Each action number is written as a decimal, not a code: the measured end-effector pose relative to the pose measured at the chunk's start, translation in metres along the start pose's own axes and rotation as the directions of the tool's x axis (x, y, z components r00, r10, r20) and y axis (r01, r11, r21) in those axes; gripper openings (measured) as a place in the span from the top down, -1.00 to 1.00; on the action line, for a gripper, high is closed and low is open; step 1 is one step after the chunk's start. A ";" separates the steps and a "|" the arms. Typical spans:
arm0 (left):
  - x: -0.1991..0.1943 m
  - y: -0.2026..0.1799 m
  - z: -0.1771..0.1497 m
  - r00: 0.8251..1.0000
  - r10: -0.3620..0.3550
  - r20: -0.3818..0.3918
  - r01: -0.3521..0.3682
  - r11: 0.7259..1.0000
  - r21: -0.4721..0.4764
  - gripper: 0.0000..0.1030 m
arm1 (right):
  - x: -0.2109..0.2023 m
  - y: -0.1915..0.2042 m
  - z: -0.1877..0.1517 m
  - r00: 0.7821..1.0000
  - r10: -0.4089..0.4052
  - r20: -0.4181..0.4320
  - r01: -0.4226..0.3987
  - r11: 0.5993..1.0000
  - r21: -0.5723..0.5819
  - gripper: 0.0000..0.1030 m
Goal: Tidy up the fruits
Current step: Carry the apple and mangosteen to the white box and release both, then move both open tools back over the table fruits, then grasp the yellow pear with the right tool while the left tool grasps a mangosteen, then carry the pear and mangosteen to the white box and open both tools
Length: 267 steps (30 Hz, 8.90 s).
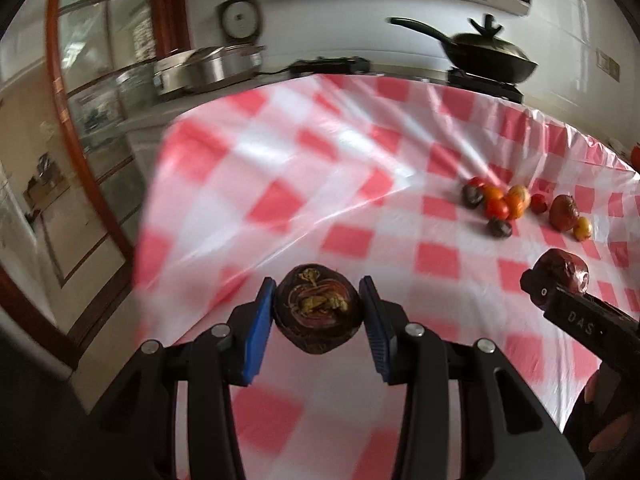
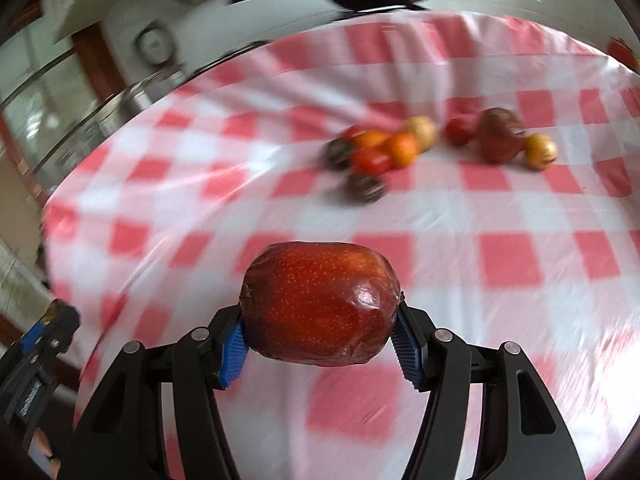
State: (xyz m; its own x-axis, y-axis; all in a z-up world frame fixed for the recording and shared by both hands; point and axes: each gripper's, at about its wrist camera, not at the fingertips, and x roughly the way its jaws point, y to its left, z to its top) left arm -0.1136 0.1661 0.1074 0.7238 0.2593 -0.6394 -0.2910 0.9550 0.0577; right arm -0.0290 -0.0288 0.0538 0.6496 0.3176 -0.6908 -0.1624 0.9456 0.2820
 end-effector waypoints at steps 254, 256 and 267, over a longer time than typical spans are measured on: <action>-0.103 0.226 -0.224 0.993 0.118 -0.009 -0.112 0.917 -0.383 0.17 | -0.081 0.181 -0.176 0.961 0.240 -0.139 -0.277 0.799 -0.533 0.15; -0.102 0.237 -0.237 0.991 0.128 -0.037 -0.132 0.907 -0.399 0.17 | -0.083 0.195 -0.195 0.953 0.254 -0.166 -0.303 0.758 -0.577 0.15; -0.087 0.266 -0.310 0.969 0.141 -0.204 -0.220 0.868 -0.444 0.17 | -0.085 0.242 -0.289 0.906 0.269 -0.326 -0.422 0.536 -0.731 0.15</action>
State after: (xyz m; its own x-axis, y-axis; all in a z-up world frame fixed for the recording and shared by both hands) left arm -0.4480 0.3533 -0.0599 0.5324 0.3568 -0.7677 -0.6901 0.7081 -0.1495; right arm -0.3382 0.1938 -0.0114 0.3026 0.5650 -0.7676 -0.9044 0.4244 -0.0441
